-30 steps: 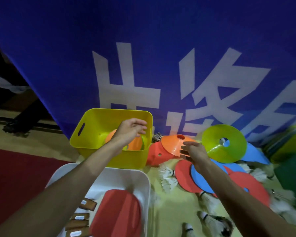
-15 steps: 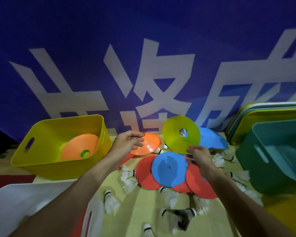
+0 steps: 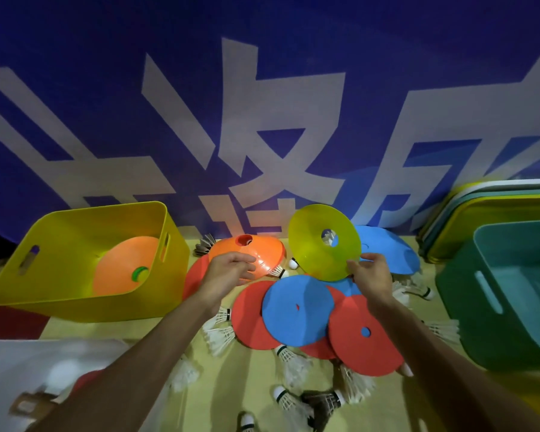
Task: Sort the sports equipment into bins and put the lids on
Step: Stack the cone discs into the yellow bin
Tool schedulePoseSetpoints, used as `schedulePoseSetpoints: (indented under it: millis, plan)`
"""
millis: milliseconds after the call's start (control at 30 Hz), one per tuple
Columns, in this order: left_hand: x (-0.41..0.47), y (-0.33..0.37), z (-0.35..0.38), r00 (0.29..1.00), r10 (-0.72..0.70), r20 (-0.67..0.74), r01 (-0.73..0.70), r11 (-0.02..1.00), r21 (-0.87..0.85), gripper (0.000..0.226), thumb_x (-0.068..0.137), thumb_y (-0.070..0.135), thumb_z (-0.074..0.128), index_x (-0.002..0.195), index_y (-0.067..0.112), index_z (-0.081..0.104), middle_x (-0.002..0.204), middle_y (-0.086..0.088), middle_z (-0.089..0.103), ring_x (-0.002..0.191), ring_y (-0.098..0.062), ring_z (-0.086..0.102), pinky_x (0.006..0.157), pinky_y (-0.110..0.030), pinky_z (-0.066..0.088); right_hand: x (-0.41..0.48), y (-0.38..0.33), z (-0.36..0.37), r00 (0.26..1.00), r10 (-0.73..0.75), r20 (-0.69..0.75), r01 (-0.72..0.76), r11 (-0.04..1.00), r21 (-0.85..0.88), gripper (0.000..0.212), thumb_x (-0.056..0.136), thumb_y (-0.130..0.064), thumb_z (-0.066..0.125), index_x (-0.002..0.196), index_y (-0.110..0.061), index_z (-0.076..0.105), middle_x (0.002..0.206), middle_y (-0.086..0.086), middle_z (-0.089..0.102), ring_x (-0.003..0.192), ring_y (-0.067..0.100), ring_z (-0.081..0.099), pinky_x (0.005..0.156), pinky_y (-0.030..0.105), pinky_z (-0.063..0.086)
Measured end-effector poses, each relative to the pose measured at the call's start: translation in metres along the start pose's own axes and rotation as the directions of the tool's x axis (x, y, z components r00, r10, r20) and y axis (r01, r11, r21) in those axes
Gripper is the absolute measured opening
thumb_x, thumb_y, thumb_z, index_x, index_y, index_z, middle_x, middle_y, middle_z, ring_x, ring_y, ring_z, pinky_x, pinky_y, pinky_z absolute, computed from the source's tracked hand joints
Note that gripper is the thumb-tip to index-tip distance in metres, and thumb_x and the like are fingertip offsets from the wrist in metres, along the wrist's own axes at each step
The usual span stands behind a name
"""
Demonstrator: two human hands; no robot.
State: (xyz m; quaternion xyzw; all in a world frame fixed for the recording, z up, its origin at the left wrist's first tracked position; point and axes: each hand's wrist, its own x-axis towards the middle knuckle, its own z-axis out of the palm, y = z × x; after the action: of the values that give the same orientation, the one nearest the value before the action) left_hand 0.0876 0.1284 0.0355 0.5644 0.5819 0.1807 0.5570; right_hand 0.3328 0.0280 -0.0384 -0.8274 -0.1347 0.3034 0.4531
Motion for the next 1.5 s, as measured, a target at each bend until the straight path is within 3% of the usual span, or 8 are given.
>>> schedulePoseSetpoints:
  millis: [233,467,733,967,1133,1267,1367,1500]
  plan:
    - [0.044,-0.046,0.002,0.930,-0.276,-0.244,0.246,0.958,-0.148,0.023,0.091,0.006,0.055,0.112,-0.002,0.060,0.083,-0.010,0.063,0.067,-0.021,0.063,0.051,-0.022,0.053,0.014,0.006,0.016,0.997,-0.053,-0.059,0.047,0.994,-0.096,0.031,0.083,-0.023,0.069,0.105,-0.004,0.059,0.097,0.016,0.069,0.091,0.034,0.065,0.082,0.040,0.048]
    - [0.071,-0.068,0.005,0.809,-0.549,-0.210,0.402,0.777,-0.484,0.040,0.089,0.018,0.066,0.121,-0.003,0.054,0.123,-0.017,0.061,0.106,-0.032,0.063,0.087,-0.035,0.053,0.018,0.008,0.009,0.981,-0.137,-0.139,0.113,0.979,-0.168,0.019,0.082,-0.020,0.071,0.090,-0.003,0.067,0.080,0.013,0.068,0.085,0.031,0.064,0.071,0.030,0.041]
    - [0.088,-0.077,0.006,0.818,-0.517,-0.251,0.354,0.798,-0.488,0.030,0.087,0.018,0.068,0.113,0.004,0.064,0.114,-0.017,0.068,0.086,-0.021,0.065,0.076,-0.031,0.052,0.017,0.021,-0.006,0.975,-0.168,-0.146,0.150,0.981,-0.126,0.010,0.085,-0.024,0.063,0.082,-0.015,0.069,0.074,0.012,0.071,0.067,0.029,0.068,0.066,0.047,0.058]
    - [0.079,-0.063,0.018,0.798,-0.562,-0.216,0.362,0.735,-0.573,0.034,0.090,0.018,0.064,0.114,-0.006,0.056,0.119,-0.018,0.063,0.110,-0.031,0.062,0.087,-0.038,0.051,-0.003,0.013,-0.018,0.993,-0.082,-0.081,0.094,0.983,0.156,0.011,0.091,-0.011,0.059,0.095,-0.001,0.063,0.066,0.014,0.064,0.049,0.019,0.060,0.051,0.032,0.056]
    - [0.082,-0.069,0.025,0.793,-0.564,-0.232,0.303,0.695,-0.652,0.024,0.084,0.011,0.071,0.104,0.001,0.063,0.110,-0.014,0.067,0.090,-0.021,0.063,0.070,-0.029,0.053,-0.019,0.007,-0.021,0.994,-0.086,-0.072,0.100,0.972,0.213,0.011,0.091,-0.012,0.060,0.095,-0.003,0.063,0.063,0.013,0.064,0.045,0.019,0.059,0.060,0.042,0.058]
    - [0.077,-0.072,0.019,0.807,-0.544,-0.229,0.304,0.716,-0.629,0.026,0.089,0.010,0.063,0.113,-0.001,0.061,0.121,-0.016,0.064,0.100,-0.023,0.065,0.077,-0.028,0.050,-0.036,-0.001,-0.025,0.994,-0.094,-0.052,0.104,0.954,0.281,0.010,0.093,-0.012,0.059,0.099,-0.004,0.062,0.069,0.009,0.066,0.044,0.007,0.062,0.047,0.025,0.055]
    - [0.070,-0.070,0.013,0.821,-0.530,-0.214,0.292,0.711,-0.640,0.029,0.090,0.000,0.056,0.118,-0.006,0.058,0.122,-0.019,0.062,0.083,-0.021,0.062,0.070,-0.026,0.050,-0.044,-0.004,-0.030,0.995,-0.086,-0.041,0.095,0.943,0.318,0.013,0.093,-0.013,0.059,0.101,-0.003,0.062,0.074,0.010,0.067,0.049,0.009,0.065,0.045,0.021,0.053]
    - [0.057,-0.068,0.010,0.839,-0.529,-0.127,0.332,0.683,-0.651,0.036,0.091,0.007,0.059,0.125,-0.005,0.052,0.126,-0.017,0.059,0.112,-0.025,0.060,0.089,-0.031,0.049,-0.056,-0.008,-0.035,0.996,-0.078,-0.029,0.084,0.926,0.368,0.014,0.093,-0.012,0.060,0.100,-0.001,0.063,0.074,0.012,0.066,0.050,0.013,0.065,0.045,0.023,0.053]
